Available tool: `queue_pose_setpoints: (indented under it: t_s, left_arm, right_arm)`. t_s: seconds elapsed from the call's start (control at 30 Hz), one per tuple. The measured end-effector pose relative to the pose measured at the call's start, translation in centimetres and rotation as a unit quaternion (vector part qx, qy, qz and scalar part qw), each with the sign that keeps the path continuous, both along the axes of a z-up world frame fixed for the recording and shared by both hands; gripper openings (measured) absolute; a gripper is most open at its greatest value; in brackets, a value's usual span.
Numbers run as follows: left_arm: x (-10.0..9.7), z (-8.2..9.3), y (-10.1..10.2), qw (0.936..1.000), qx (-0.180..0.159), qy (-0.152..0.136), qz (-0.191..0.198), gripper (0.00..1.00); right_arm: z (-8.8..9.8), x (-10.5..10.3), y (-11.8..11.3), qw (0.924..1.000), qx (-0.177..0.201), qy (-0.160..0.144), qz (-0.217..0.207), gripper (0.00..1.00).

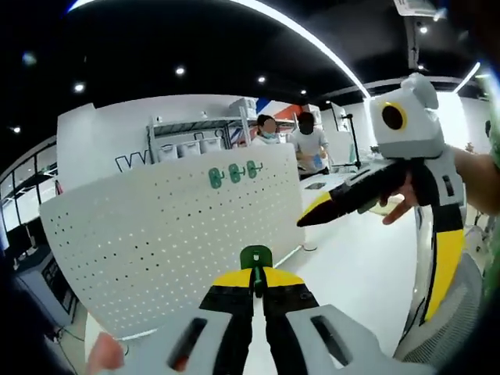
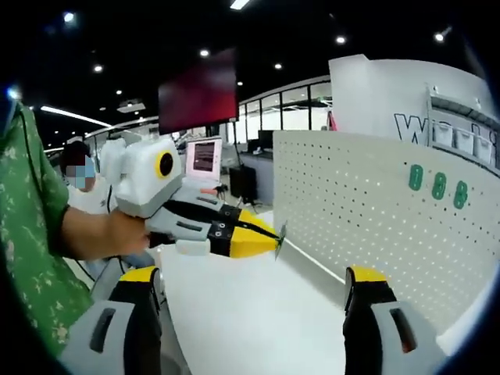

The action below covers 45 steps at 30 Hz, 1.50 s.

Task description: Insert the hook assembly into the mounting plate slot until the hook locks in place.

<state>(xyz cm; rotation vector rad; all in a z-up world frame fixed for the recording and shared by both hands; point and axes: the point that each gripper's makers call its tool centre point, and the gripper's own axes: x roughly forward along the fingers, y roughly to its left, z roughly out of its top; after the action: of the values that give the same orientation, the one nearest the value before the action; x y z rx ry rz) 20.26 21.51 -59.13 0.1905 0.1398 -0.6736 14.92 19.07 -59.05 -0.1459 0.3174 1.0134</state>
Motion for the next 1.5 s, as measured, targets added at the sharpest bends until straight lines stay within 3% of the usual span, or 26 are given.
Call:
queue_pose_setpoints:
  t_s: [0.53, 0.87, 1.17, 1.4, 1.5]
  left_arm:
    - [2.7, 1.0, -0.9, 0.9966, -0.062, 0.035, 0.041, 0.03]
    - [4.6, 2.5, -1.4, 0.9936, -0.089, 0.03, 0.062, 0.03]
    - [7.9, 4.3, -2.7, 0.9902, -0.113, 0.018, 0.08, 0.03]
    - [9.4, 4.9, -3.5, 0.9887, -0.121, 0.016, 0.088, 0.03]
    - [9.9, 5.8, -4.0, 0.9903, -0.108, 0.004, 0.087, 0.03]
  right_arm:
    - [0.0, 0.3, -0.3, 0.9998, 0.018, 0.0, -0.01, 1.0]
    - [0.4, 0.8, -0.7, 0.9994, 0.029, -0.002, -0.017, 1.0]
    - [0.4, 0.9, -1.4, 0.9994, 0.028, -0.004, -0.019, 0.99]
    - [0.4, 1.2, -2.1, 0.9993, 0.028, -0.003, -0.023, 0.99]
    - [0.4, 1.3, -2.2, 0.9993, 0.03, -0.002, -0.023, 0.99]
